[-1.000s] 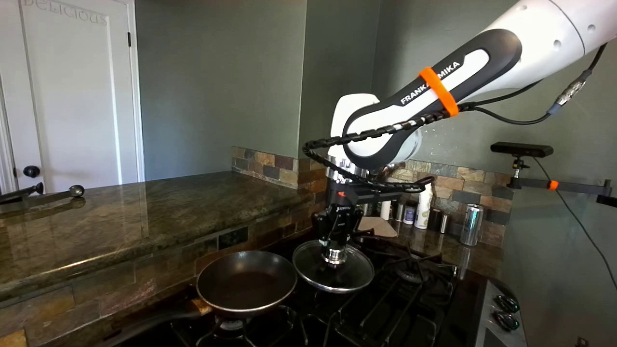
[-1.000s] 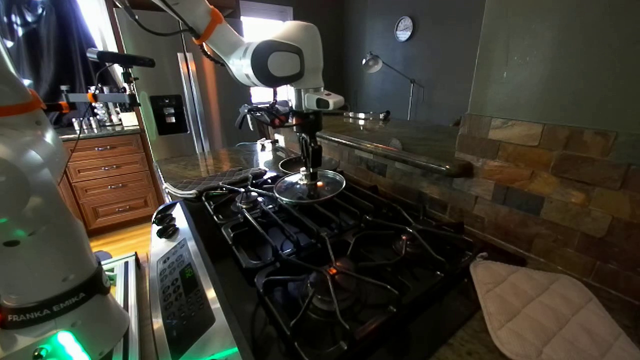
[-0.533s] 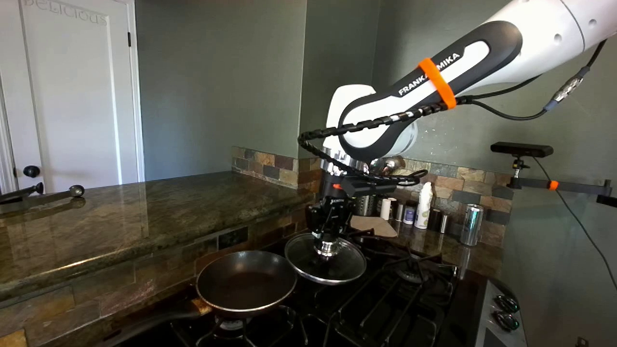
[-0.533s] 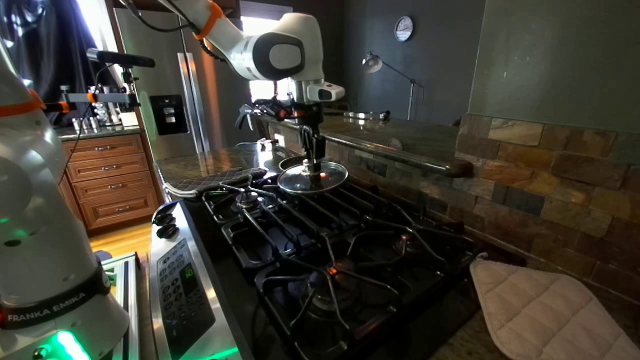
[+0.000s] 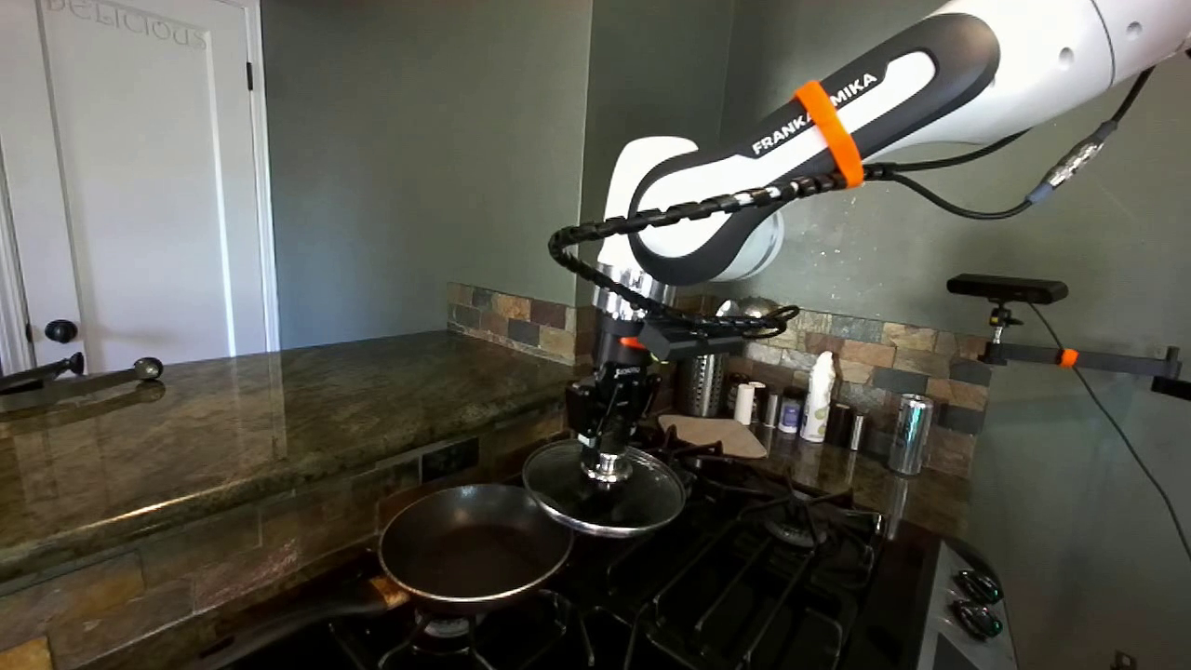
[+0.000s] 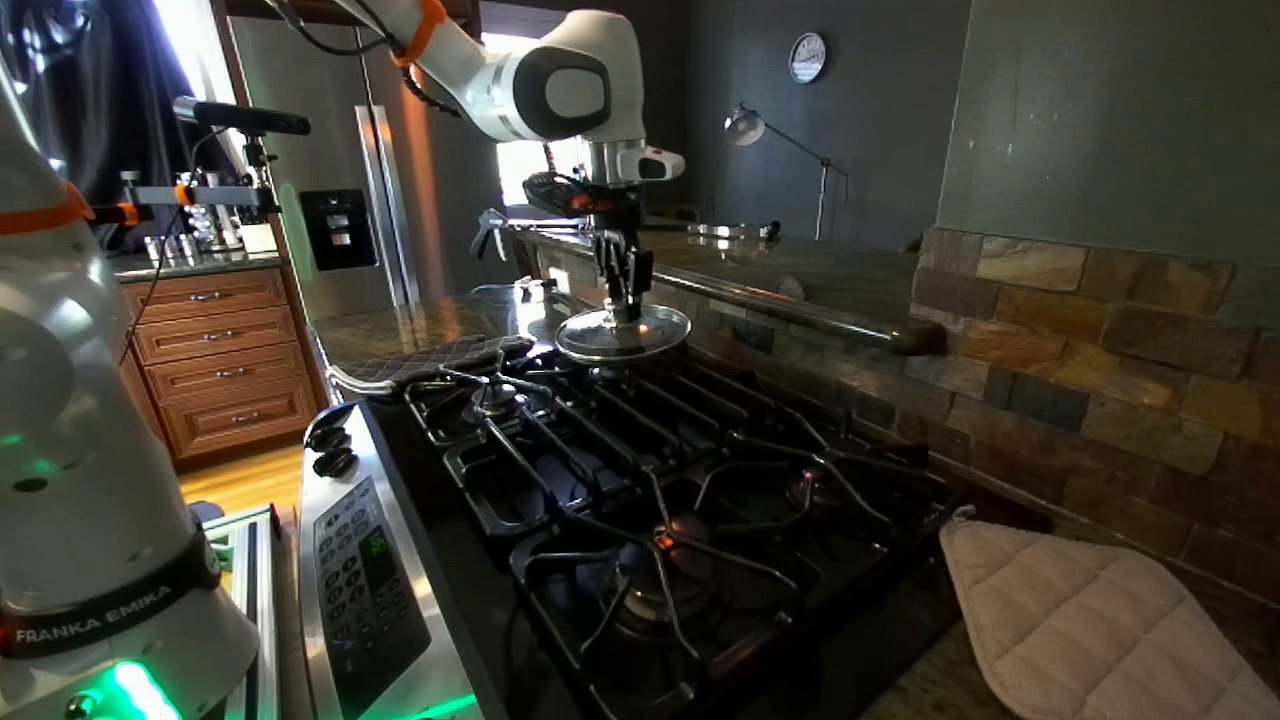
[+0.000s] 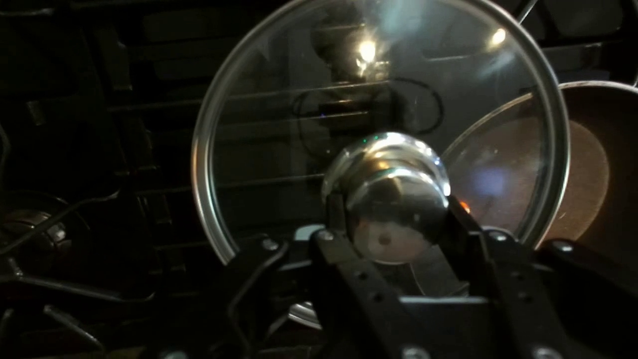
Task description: Put the glass lid on the pan.
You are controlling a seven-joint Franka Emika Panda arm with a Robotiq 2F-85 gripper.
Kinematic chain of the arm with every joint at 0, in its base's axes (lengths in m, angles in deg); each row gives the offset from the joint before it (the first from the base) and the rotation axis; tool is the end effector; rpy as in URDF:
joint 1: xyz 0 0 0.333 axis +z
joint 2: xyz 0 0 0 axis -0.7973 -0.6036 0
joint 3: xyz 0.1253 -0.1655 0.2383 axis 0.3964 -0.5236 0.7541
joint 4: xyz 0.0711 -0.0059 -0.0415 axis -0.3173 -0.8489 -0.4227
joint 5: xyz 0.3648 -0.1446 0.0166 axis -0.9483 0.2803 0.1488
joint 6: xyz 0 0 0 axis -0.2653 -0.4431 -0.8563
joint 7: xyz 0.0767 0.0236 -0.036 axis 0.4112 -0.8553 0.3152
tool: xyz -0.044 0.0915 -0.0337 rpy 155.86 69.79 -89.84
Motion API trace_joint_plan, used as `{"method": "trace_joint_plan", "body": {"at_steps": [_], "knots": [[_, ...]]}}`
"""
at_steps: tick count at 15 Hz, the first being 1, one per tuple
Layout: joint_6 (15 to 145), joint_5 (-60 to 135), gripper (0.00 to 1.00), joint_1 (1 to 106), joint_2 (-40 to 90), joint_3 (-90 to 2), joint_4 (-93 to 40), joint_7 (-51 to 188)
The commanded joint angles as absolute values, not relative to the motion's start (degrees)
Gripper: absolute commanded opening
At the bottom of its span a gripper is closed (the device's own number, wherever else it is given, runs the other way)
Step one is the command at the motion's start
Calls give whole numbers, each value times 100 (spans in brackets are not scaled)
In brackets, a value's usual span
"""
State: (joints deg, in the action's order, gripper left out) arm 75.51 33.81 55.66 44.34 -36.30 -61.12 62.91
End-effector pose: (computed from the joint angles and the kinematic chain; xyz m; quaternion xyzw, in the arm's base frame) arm 0.5254 0.0610 0.4126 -0.9979 0.0355 -0.0534 0.0121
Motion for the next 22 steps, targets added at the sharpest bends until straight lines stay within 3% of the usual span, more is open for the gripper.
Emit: {"method": "trace_joint_plan", "body": {"at_steps": [1,22], "knots": [[7138,3404,23,5667,4173,-3556,-5622,6464],[6901,3919,23,6197,3030,-3202,-4216,7145]]}}
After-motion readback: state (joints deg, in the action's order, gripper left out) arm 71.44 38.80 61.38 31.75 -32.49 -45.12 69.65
